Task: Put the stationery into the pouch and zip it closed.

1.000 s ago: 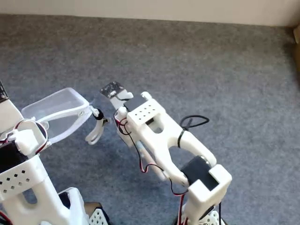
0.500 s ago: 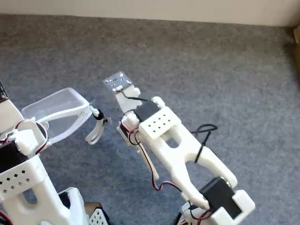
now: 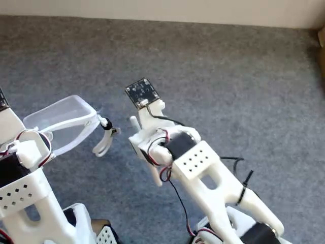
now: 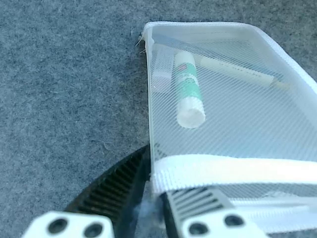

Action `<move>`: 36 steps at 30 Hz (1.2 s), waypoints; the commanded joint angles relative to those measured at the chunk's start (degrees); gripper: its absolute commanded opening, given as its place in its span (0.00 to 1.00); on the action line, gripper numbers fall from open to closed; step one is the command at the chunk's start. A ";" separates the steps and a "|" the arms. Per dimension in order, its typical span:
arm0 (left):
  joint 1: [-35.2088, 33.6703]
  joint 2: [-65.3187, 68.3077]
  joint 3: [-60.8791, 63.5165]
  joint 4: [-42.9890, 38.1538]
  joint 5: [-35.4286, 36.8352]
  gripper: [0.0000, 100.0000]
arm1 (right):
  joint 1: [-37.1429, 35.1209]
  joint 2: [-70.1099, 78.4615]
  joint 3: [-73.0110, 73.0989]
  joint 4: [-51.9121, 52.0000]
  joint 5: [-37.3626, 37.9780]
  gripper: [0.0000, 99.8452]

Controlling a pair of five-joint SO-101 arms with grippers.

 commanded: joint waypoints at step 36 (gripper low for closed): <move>-0.57 0.57 0.13 -0.88 -0.35 0.01 | -7.52 -37.67 34.42 -42.51 -13.10 0.00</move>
